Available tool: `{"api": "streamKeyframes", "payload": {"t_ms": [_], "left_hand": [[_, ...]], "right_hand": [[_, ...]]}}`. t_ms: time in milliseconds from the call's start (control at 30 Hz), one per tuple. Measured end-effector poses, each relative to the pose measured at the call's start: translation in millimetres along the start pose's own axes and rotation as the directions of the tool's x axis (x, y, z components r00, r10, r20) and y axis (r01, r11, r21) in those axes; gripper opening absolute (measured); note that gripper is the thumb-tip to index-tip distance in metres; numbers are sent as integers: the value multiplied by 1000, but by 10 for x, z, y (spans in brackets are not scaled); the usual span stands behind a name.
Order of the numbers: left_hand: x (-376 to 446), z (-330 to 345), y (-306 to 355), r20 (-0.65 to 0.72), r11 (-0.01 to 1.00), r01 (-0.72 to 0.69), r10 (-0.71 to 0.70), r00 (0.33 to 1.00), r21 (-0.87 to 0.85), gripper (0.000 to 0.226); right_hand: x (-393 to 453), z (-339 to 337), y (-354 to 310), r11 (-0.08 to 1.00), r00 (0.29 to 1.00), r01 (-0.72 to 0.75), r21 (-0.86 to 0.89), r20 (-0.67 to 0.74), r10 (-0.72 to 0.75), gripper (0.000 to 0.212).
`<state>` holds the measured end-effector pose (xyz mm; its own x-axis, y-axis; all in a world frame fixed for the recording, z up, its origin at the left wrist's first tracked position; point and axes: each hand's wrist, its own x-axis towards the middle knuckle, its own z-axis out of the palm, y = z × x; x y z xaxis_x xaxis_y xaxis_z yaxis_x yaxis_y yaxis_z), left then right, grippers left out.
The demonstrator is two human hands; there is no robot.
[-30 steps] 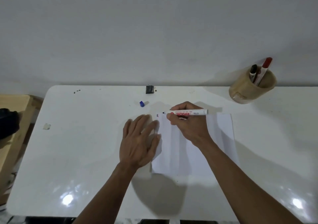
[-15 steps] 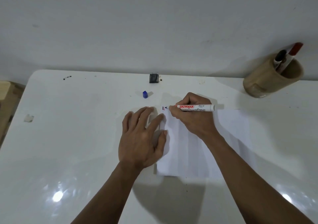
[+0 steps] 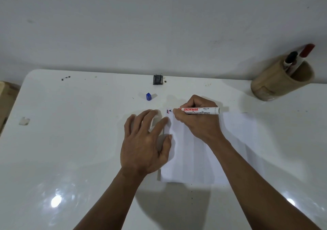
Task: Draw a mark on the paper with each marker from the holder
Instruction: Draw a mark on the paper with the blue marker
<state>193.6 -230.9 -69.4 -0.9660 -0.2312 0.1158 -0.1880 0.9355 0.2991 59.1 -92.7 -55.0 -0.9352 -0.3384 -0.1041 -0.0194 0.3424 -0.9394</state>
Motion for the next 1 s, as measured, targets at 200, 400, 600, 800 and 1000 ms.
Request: {"api": "streamKeyframes", "payload": {"t_ms": [200, 400, 600, 800, 1000], "left_hand": [[-2, 13, -2, -10, 1000, -2, 2, 1000, 8, 50], [-2, 37, -4, -28, 1000, -9, 9, 1000, 5, 50], [-17, 51, -10, -22, 1000, -5, 4, 1000, -10, 49], [-11, -96, 43, -28, 979, 59, -66, 997, -194, 51], [342, -404, 63, 33, 746, 435, -486, 873, -505, 45]], "right_hand": [[-7, -9, -43, 999, 1000, -14, -36, 16, 15, 29], [-10, -17, -39, 998, 1000, -1, -59, 18, 2, 29], [11, -84, -95, 978, 998, -69, 199, 18, 66, 20], [-84, -238, -390, 854, 979, -184, 487, 12, 203, 22], [-300, -406, -670, 824, 976, -202, 529, 42, 213, 21]]}}
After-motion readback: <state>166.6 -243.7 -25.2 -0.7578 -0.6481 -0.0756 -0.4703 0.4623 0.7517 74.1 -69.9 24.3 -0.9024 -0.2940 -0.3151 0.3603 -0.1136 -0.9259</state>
